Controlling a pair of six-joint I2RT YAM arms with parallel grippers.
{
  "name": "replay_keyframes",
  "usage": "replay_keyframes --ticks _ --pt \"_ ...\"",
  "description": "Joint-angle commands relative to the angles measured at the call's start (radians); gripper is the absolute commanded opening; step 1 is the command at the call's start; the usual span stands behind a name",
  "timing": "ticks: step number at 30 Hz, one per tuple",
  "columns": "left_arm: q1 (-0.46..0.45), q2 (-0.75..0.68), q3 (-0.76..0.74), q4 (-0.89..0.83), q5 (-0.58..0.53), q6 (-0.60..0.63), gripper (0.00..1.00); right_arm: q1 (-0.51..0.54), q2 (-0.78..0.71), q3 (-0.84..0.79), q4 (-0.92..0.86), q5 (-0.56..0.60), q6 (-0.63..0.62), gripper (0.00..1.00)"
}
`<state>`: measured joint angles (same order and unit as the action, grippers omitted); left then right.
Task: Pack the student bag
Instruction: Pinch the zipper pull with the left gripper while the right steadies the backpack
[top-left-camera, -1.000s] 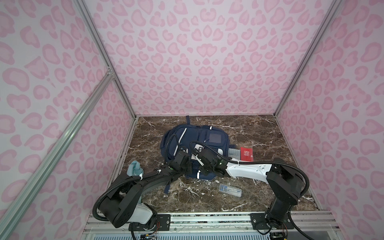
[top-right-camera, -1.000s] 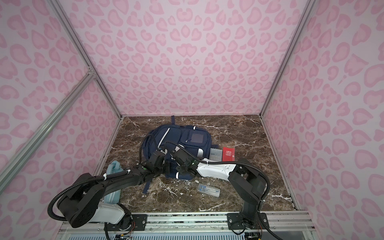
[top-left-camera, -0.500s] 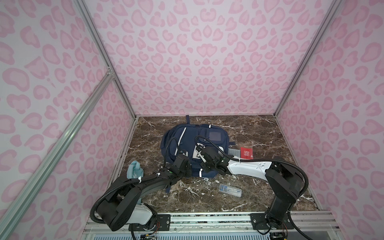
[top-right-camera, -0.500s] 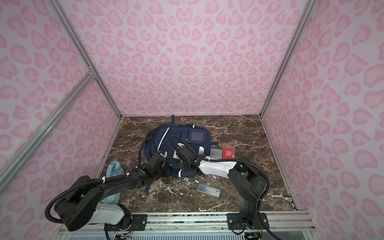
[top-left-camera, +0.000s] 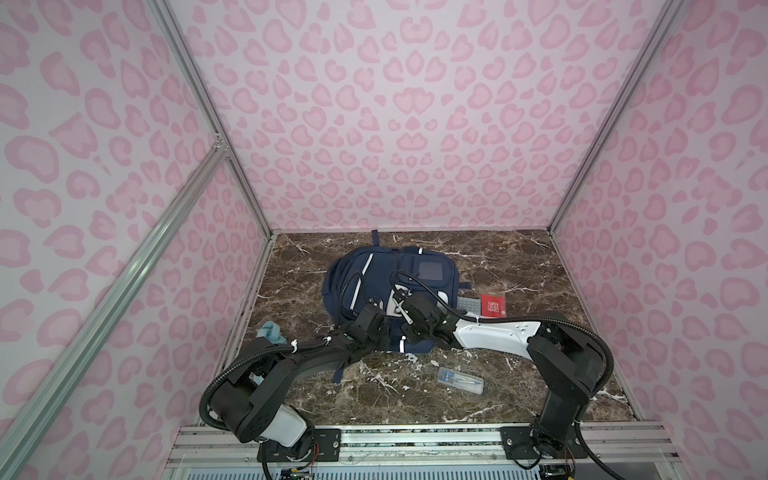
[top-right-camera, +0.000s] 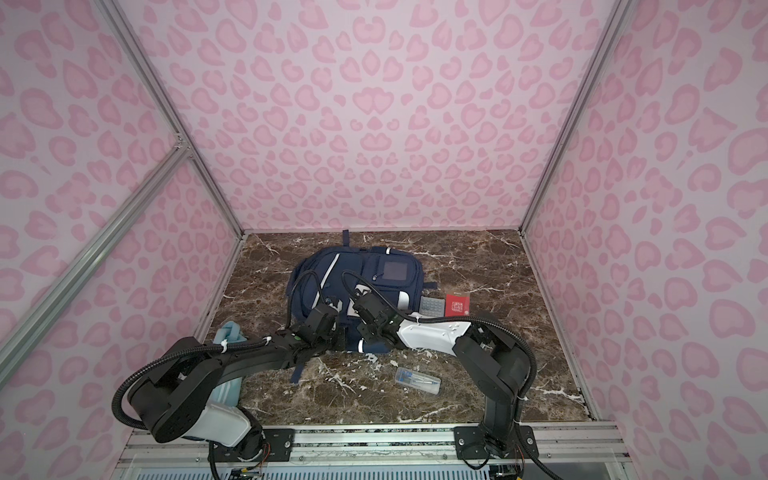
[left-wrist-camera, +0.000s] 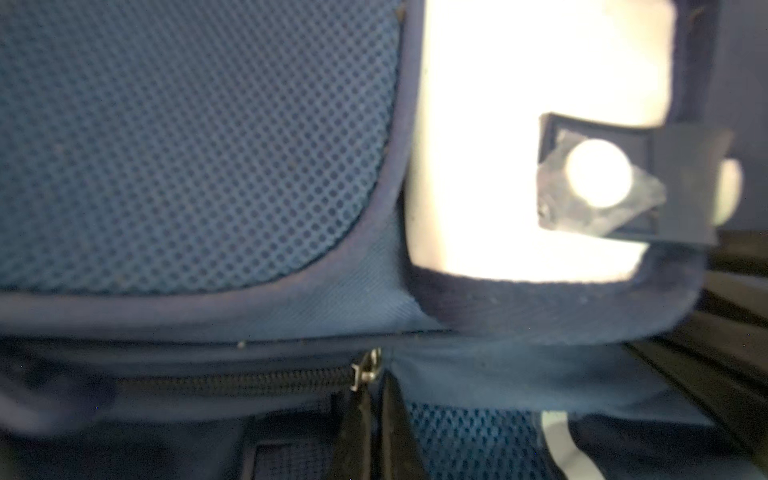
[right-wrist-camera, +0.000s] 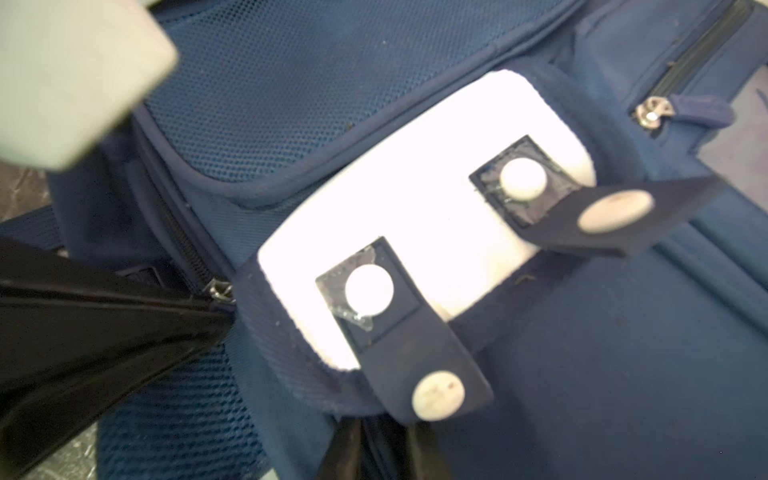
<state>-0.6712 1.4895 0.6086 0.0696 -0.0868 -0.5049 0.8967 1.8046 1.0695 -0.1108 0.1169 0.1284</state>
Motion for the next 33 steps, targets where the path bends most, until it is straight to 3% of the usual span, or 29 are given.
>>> replay_keyframes --ticks 1,6,13,16,18,20,22,23,25,28,30,33 --pt "0.0 -0.054 0.006 -0.108 -0.059 -0.01 0.04 -0.006 0.009 -0.017 -0.046 0.044 0.023 0.18" --pt "0.032 -0.141 0.025 -0.227 -0.123 -0.026 0.04 -0.03 -0.013 -0.042 -0.05 0.071 0.04 0.13" --pt "0.14 -0.193 0.013 -0.312 -0.093 -0.063 0.04 -0.102 -0.062 -0.086 -0.064 0.143 0.092 0.09" --pt "0.143 -0.223 0.0 -0.248 0.038 -0.066 0.03 -0.136 -0.099 -0.102 -0.038 0.089 0.086 0.1" --pt "0.129 -0.239 0.002 -0.214 0.126 -0.079 0.04 -0.112 -0.148 -0.122 0.019 -0.017 0.006 0.19" --pt "0.113 -0.262 0.035 -0.256 0.113 -0.084 0.04 -0.058 -0.201 -0.132 0.048 -0.024 -0.046 0.41" --pt "0.113 -0.29 0.059 -0.287 0.113 -0.069 0.04 -0.017 -0.236 -0.14 0.074 -0.085 -0.099 0.57" --pt "0.112 -0.3 0.072 -0.303 0.117 -0.068 0.04 0.004 -0.243 -0.144 0.096 -0.091 -0.11 0.63" --pt "0.111 -0.318 0.084 -0.309 0.161 -0.08 0.04 0.039 -0.227 -0.135 0.129 -0.101 -0.119 0.67" --pt "0.111 -0.332 0.069 -0.255 0.259 -0.129 0.04 0.083 -0.154 -0.094 0.159 -0.032 -0.124 0.65" --pt "0.11 -0.331 0.065 -0.241 0.298 -0.149 0.03 0.091 -0.098 -0.064 0.159 0.056 -0.107 0.56" --pt "0.11 -0.349 0.066 -0.275 0.278 -0.141 0.03 0.082 -0.064 -0.061 0.164 0.152 -0.087 0.27"
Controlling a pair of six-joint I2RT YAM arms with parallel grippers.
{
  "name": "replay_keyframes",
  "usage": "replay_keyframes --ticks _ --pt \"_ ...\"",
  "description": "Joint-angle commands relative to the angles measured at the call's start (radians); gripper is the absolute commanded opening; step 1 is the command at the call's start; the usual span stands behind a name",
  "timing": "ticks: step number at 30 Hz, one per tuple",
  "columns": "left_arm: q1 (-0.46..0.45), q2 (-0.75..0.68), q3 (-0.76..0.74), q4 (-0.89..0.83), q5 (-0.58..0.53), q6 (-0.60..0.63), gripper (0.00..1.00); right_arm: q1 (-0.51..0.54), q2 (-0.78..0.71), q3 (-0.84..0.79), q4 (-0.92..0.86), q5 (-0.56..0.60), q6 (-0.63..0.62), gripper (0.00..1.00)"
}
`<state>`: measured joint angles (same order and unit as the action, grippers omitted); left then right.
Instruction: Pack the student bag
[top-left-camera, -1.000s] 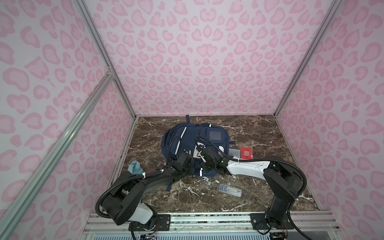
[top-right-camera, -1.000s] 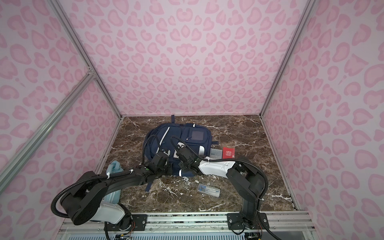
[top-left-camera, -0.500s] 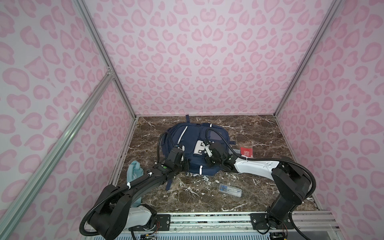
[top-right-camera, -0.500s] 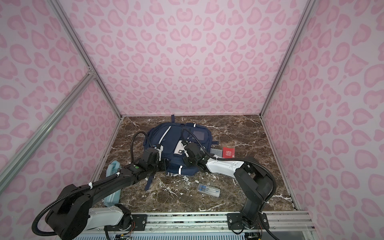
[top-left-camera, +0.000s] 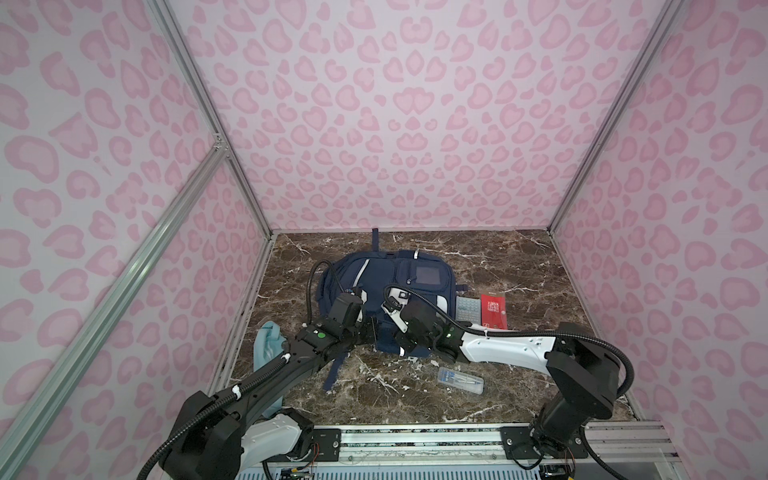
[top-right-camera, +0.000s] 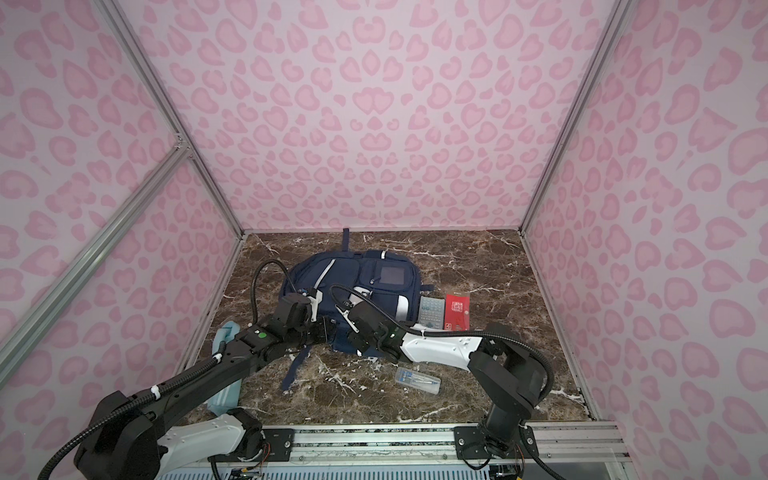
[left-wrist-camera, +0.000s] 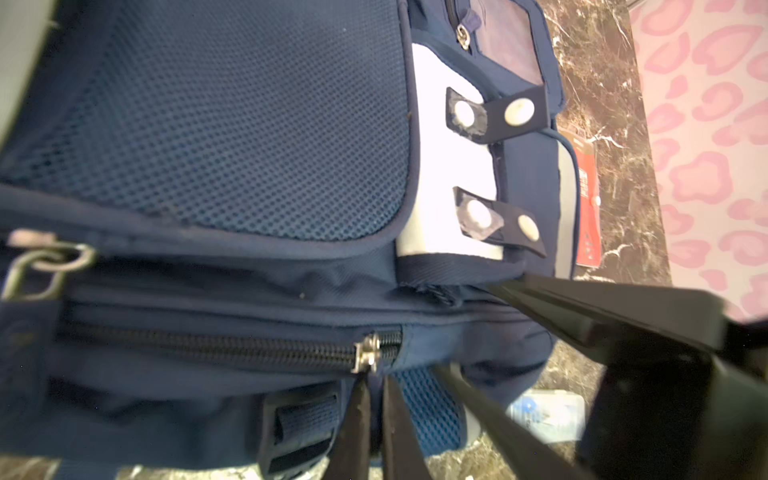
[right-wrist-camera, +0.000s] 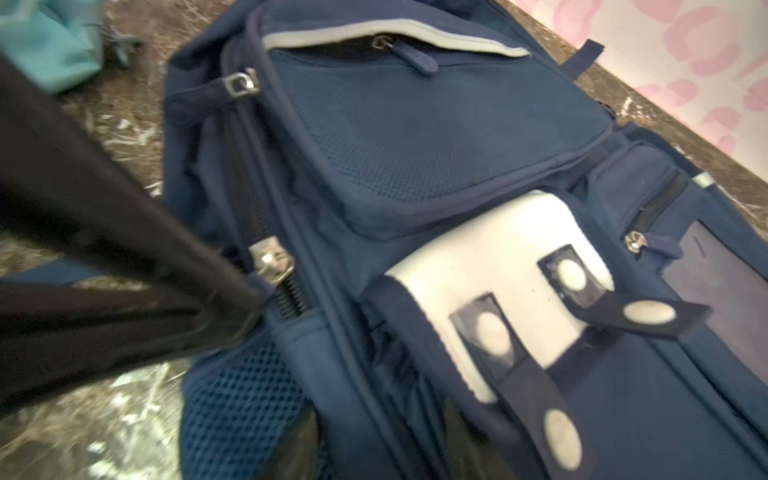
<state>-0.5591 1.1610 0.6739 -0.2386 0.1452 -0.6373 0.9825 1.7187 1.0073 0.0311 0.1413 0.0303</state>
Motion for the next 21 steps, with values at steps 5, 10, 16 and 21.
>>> replay_keyframes --ticks 5,10,16,21 --pt "0.039 -0.044 -0.032 -0.018 -0.069 -0.004 0.04 -0.013 -0.037 -0.046 0.032 0.16 -0.013 0.0" --pt "0.156 -0.044 -0.062 -0.055 -0.219 0.004 0.04 -0.023 -0.087 -0.087 -0.01 0.208 -0.067 0.0" --pt "0.239 -0.066 -0.031 -0.034 -0.238 0.0 0.04 -0.116 -0.136 -0.168 0.046 0.222 -0.056 0.0" --pt "0.238 -0.136 -0.071 -0.062 -0.158 -0.001 0.04 -0.192 -0.13 -0.155 0.028 0.228 -0.036 0.0"
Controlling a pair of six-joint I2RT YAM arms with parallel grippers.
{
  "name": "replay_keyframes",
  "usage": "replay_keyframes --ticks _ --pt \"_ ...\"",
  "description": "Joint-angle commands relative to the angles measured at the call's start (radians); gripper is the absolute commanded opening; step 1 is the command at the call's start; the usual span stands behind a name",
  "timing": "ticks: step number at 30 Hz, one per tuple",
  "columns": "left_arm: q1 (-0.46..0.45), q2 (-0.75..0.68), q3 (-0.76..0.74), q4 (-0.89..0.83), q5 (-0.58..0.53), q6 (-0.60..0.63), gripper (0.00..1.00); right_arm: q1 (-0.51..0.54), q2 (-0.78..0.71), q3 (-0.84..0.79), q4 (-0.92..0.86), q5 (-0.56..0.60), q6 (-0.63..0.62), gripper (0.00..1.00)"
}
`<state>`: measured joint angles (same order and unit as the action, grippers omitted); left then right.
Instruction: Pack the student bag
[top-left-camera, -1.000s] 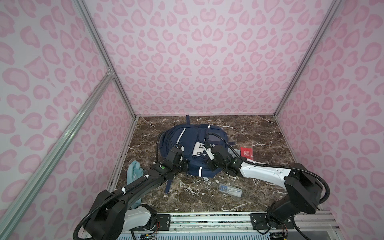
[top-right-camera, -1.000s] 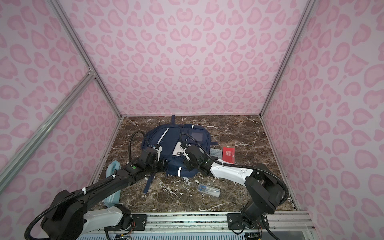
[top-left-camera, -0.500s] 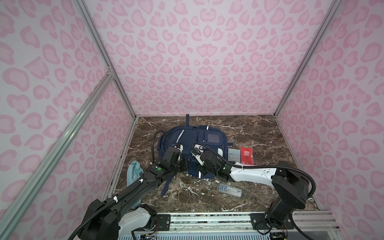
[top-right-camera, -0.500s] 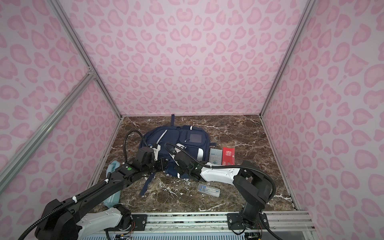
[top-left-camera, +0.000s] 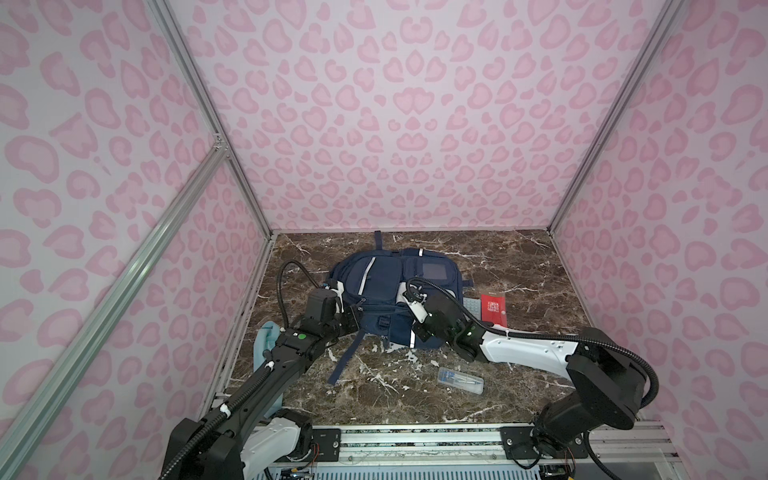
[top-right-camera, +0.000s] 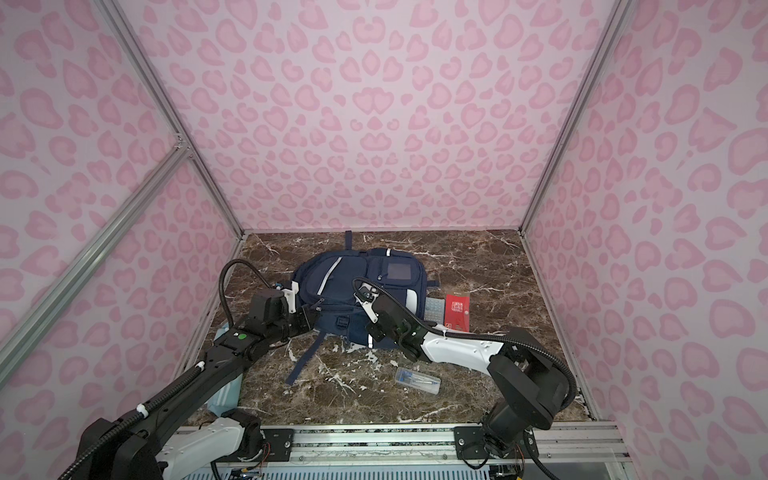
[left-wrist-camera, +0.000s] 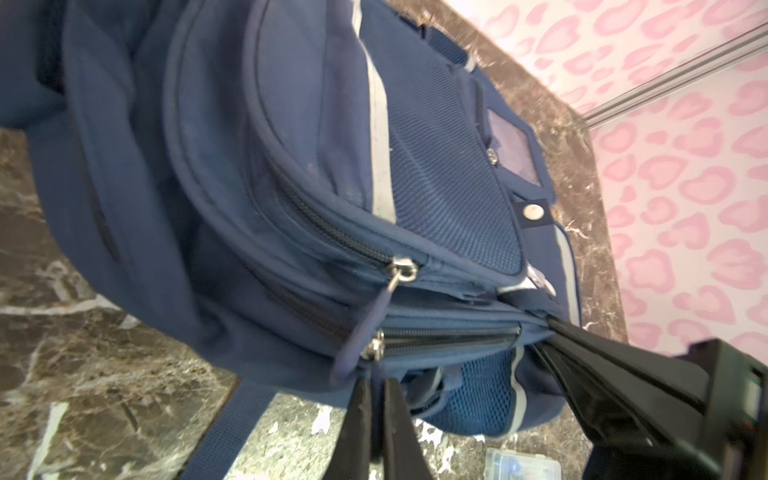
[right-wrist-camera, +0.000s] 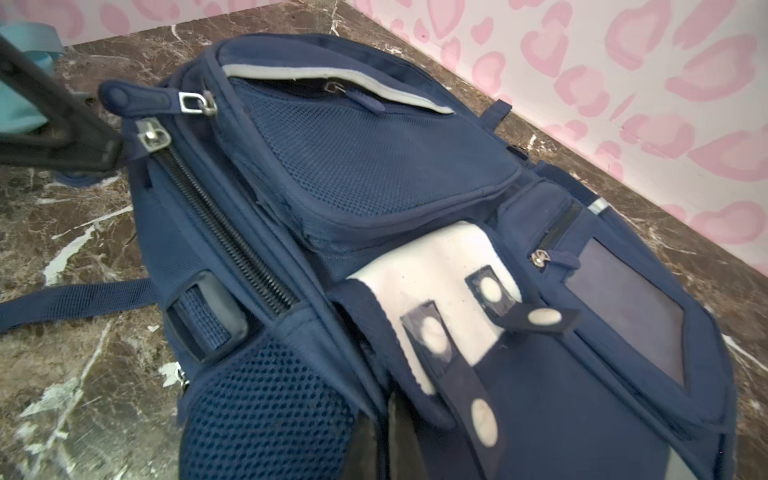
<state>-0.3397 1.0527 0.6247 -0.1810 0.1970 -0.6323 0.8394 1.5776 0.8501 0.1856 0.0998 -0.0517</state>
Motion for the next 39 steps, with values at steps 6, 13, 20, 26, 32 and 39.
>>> replay_keyframes --ticks 6,13,20,26,32,39 --pt "-0.085 -0.15 -0.097 -0.129 -0.087 -0.097 0.04 -0.194 0.061 0.088 -0.214 0.22 0.1 0.06" --pt "-0.264 -0.105 -0.074 0.041 -0.055 -0.202 0.04 -0.095 -0.115 -0.06 -0.024 -0.044 0.001 0.66" --pt "-0.309 0.018 0.024 0.057 -0.127 -0.101 0.08 -0.084 -0.007 0.093 -0.204 -0.003 -0.094 0.62" --pt "-0.328 0.208 0.094 0.183 -0.145 -0.041 0.26 -0.257 0.153 0.275 -0.332 -0.152 0.035 0.93" --pt "-0.319 0.404 0.112 0.175 -0.292 -0.053 0.04 -0.237 0.316 0.372 -0.422 -0.449 0.094 0.92" --pt "-0.213 0.351 0.002 0.131 -0.39 -0.085 0.03 -0.098 0.264 0.322 -0.413 -0.425 0.085 0.85"
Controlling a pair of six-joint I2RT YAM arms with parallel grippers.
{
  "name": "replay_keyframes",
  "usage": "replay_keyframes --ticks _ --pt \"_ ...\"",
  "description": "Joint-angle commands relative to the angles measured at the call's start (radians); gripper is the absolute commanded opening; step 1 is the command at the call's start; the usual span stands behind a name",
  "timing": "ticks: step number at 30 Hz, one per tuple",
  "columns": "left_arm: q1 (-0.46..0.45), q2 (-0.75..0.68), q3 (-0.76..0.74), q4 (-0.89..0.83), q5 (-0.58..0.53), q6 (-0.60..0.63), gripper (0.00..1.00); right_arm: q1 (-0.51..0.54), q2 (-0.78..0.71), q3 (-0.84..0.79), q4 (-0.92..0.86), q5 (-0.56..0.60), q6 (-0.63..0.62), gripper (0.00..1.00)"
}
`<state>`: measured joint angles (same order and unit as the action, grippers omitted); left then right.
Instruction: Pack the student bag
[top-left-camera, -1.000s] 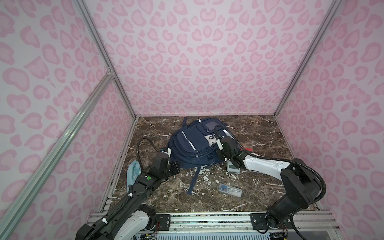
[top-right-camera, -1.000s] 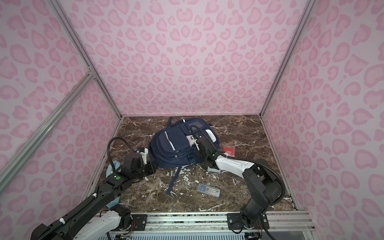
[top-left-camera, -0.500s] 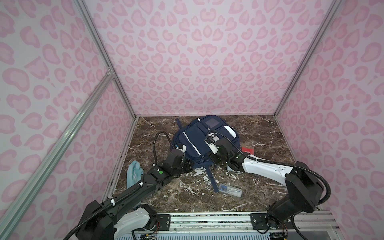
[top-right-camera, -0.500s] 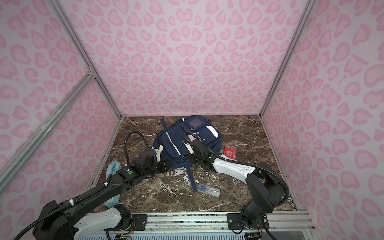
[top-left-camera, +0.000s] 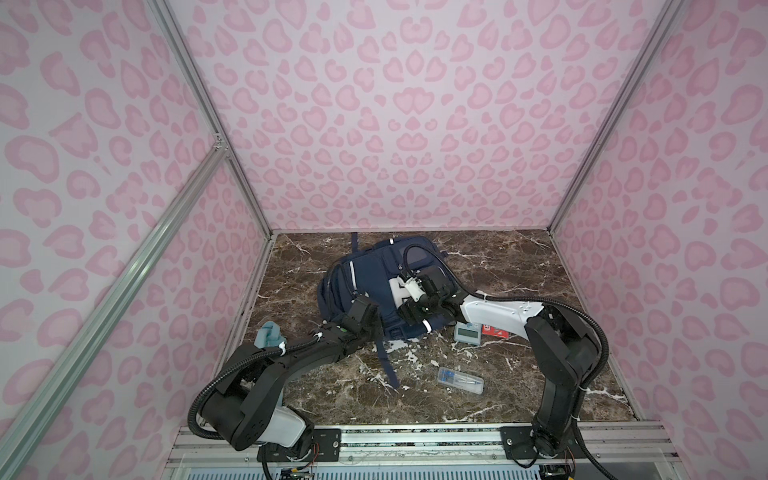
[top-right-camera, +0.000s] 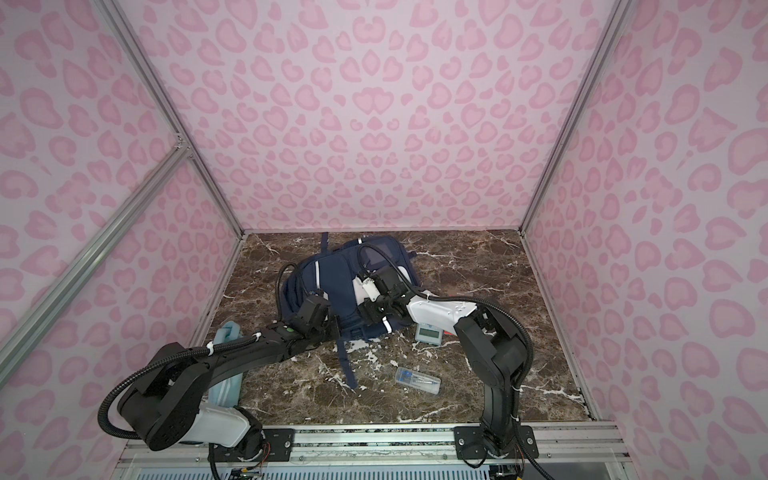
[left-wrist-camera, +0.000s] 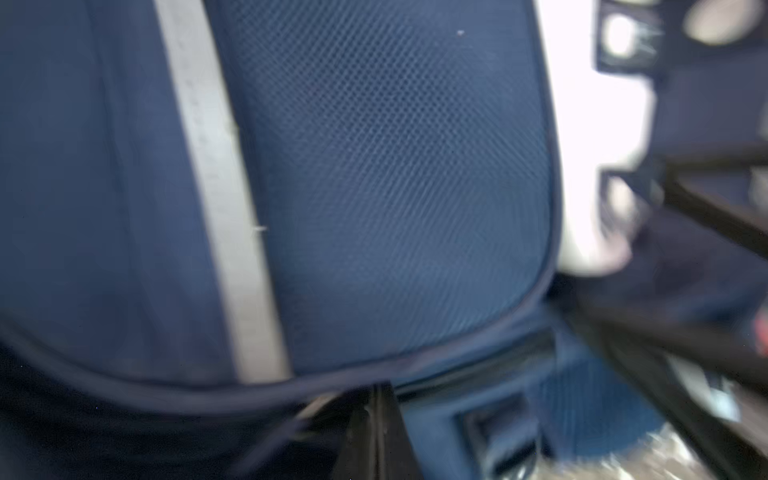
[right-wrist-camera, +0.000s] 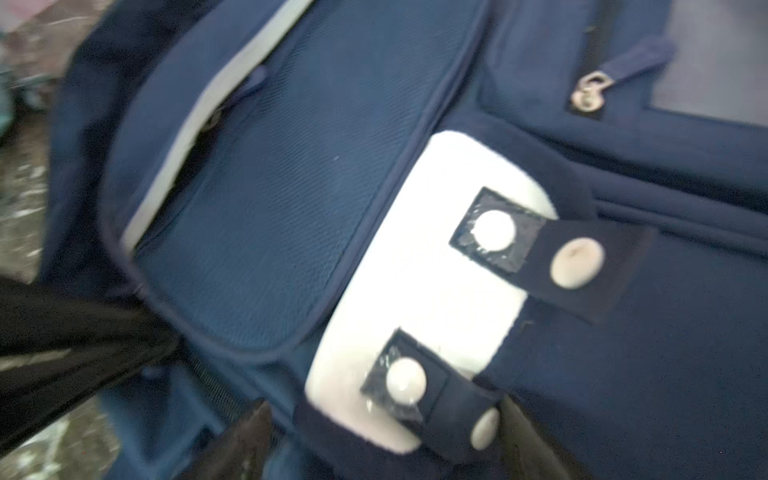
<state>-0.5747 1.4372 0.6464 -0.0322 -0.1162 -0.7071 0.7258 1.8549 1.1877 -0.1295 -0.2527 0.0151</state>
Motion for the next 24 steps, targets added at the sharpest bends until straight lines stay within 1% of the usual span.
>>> replay_keyframes --ticks 1,3,4,5,7,8,10,11,13,15,18,19,20,21,22,23,24 --pt "0.032 -0.067 -0.036 -0.026 -0.082 -0.005 0.03 0.02 -0.032 -0.015 -0.108 -0.043 0.004 0.85" --pt "0.038 -0.131 -0.055 -0.045 -0.093 0.006 0.03 0.028 -0.067 -0.012 -0.133 0.05 -0.027 0.85" --pt "0.038 -0.161 -0.058 -0.062 -0.102 0.01 0.03 0.039 -0.084 -0.011 -0.145 0.121 -0.052 0.85" --pt "0.039 -0.185 -0.058 -0.081 -0.107 0.017 0.03 0.057 -0.098 -0.009 -0.154 0.183 -0.083 0.86" --pt "0.043 -0.225 -0.052 -0.119 -0.122 0.024 0.04 0.102 -0.107 0.007 -0.17 0.263 -0.138 0.87" --pt "0.048 -0.242 -0.057 -0.122 -0.114 0.034 0.08 0.131 -0.099 0.026 -0.188 0.3 -0.162 0.87" --pt "0.073 -0.268 -0.081 -0.079 -0.036 0.065 0.17 0.196 -0.077 0.05 -0.185 0.378 -0.202 0.86" --pt "0.085 -0.274 -0.093 -0.065 -0.013 0.067 0.21 0.225 -0.061 0.056 -0.169 0.412 -0.224 0.86" --pt "0.096 -0.271 -0.099 -0.049 0.016 0.083 0.25 0.254 -0.017 0.073 -0.145 0.466 -0.242 0.86" --pt "0.098 -0.254 -0.099 -0.039 0.009 0.093 0.25 0.254 0.062 0.132 -0.184 0.521 -0.256 0.85" --pt "0.119 -0.222 -0.114 -0.007 0.008 0.089 0.2 0.242 0.149 0.195 -0.198 0.525 -0.284 0.83" --pt "0.131 -0.212 -0.124 0.015 0.015 0.085 0.19 0.235 0.171 0.211 -0.201 0.519 -0.287 0.8" --pt "0.142 -0.203 -0.134 0.031 0.021 0.087 0.18 0.23 0.193 0.23 -0.215 0.508 -0.28 0.73" --pt "0.144 -0.191 -0.135 0.027 0.001 0.095 0.17 0.229 0.21 0.254 -0.244 0.499 -0.271 0.6" --pt "0.142 -0.175 -0.13 0.007 -0.035 0.094 0.14 0.231 0.22 0.279 -0.273 0.488 -0.261 0.42" --pt "0.143 -0.163 -0.129 -0.006 -0.056 0.086 0.12 0.236 0.22 0.286 -0.286 0.481 -0.259 0.26" --pt "0.144 -0.157 -0.131 -0.007 -0.06 0.083 0.11 0.242 0.21 0.273 -0.278 0.49 -0.26 0.15"
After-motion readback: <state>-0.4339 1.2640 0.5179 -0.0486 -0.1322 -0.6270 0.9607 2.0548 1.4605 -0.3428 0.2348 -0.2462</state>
